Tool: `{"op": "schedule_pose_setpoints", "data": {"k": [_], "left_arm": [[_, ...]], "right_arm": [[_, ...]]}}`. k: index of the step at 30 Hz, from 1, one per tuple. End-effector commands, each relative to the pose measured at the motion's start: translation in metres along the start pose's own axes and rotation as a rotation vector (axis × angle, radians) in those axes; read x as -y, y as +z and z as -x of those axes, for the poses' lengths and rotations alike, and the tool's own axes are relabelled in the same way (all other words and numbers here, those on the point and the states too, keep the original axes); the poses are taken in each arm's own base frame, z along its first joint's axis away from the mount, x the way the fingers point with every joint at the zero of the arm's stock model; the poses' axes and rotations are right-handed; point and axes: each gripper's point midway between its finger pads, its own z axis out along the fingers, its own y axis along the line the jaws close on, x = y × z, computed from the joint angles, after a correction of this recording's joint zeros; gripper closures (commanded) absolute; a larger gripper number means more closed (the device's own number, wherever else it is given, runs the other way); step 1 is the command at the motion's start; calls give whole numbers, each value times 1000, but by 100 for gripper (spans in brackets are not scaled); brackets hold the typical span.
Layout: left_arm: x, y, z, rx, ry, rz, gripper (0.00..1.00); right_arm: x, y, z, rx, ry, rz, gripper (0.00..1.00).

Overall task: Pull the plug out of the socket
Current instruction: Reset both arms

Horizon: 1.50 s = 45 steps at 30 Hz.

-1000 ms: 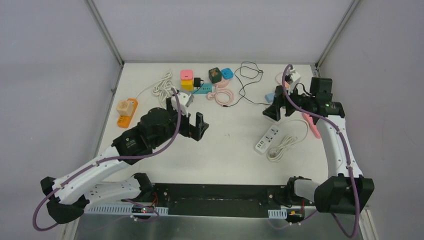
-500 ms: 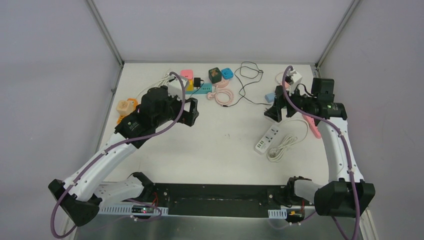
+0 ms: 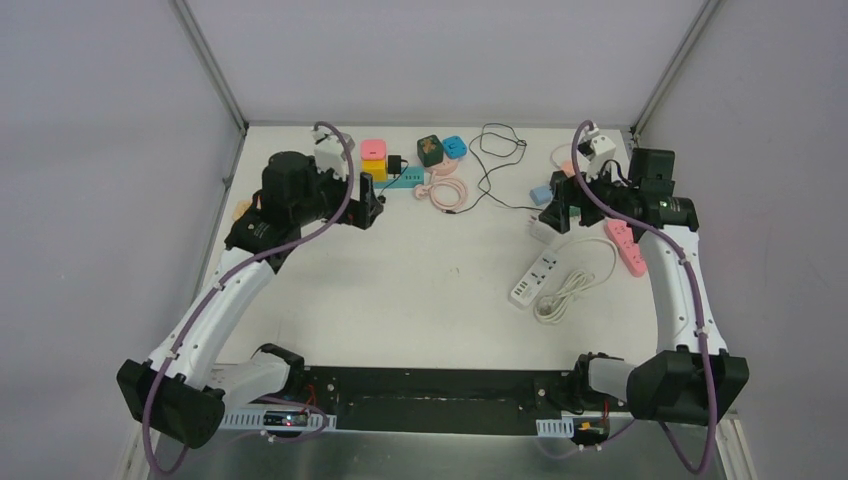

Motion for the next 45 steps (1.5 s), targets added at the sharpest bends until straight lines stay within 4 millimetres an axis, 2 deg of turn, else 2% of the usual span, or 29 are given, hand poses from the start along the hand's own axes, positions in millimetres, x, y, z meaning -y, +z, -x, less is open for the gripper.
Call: {"op": "schedule_pose_setpoints", "data": {"k": [1,4,13,18,21,24,30,35,38,45], "left_arm": [[-3,6,20,87,-188,-121,1],[-11,5,19,100,-238,-112,1],[-26,-14,8,107,-202,4,1],[-30,-30,11,146,-151,53,1],[-31,-38,11,165,-134,69,1],[-29,-42,11,171,-134,62,1],[-23,-43,13,174,-162,13,1],[-29,-49,12,191,-163,35,1],[-34,-50,9,193,-180,47,1],[-32,-49,6,184,-182,29,1]], "right_arm": [[26,-7,27,62,90,-152,0],[32,-9,36,88,157,-196,0],[24,-26,66,179,184,-202,0],[9,-34,82,197,188,-139,0],[-3,-31,89,218,192,-56,0],[-14,-27,88,225,192,17,0],[-17,-26,88,239,240,31,0],[-26,-26,88,247,260,83,0],[-27,-26,90,256,273,85,0],[-25,-29,93,273,297,65,0]]}}
